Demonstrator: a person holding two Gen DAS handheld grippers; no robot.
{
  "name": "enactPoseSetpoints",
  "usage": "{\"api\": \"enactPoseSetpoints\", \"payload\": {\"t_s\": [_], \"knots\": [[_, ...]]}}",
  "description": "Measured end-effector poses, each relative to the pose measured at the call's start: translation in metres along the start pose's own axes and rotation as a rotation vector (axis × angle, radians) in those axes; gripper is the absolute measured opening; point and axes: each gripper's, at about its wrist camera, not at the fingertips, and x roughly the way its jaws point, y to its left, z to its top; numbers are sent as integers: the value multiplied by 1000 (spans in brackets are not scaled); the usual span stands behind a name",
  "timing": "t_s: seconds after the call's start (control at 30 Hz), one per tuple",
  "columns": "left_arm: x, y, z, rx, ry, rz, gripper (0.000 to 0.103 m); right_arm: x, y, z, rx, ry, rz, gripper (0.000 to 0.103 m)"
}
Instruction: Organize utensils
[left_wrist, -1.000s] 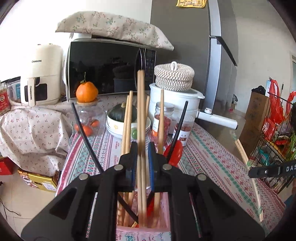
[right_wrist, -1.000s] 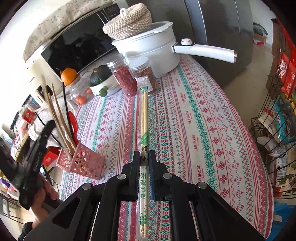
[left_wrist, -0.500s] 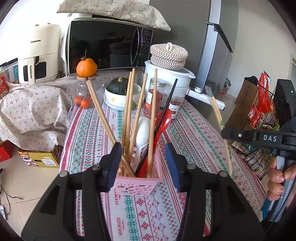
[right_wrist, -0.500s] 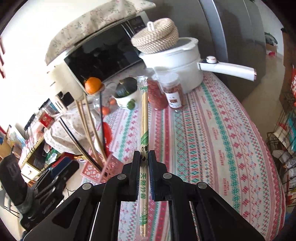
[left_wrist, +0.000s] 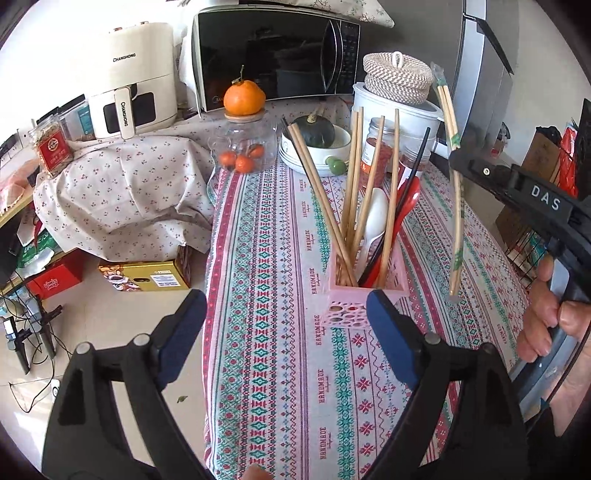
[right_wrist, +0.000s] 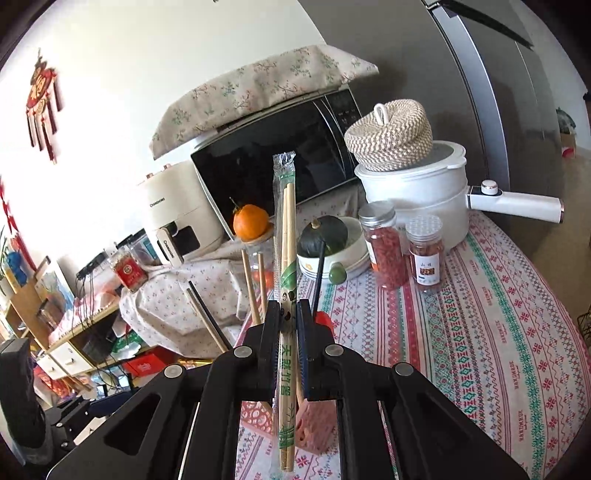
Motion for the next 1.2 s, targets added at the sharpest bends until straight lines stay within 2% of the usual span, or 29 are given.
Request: {"api": "enactPoseSetpoints", "payload": {"t_s": [0.33,0.57,0.73,0.9,1.07,1.2], "knots": [[5,22,1,-29,55,-23,92,45,54,-15,-178,-92,-174,9],[13,31,0,-39,78,-10,100,59,60,-28,-201,-136,-251,9],[17,27,-2,-36,87,-31,102,56,52,-37,-146,-72,-219,12],[18,23,-5,-46,106,-52,102,25,43,-26,-95,-59,-174,25],[12,13,-8,-43,115,-35,102,-11,22,-16,-37,3,-143,52],[-3,-1,-9,-44,73,-37,102,-44,4,-11,-5,28,-171,65]]}}
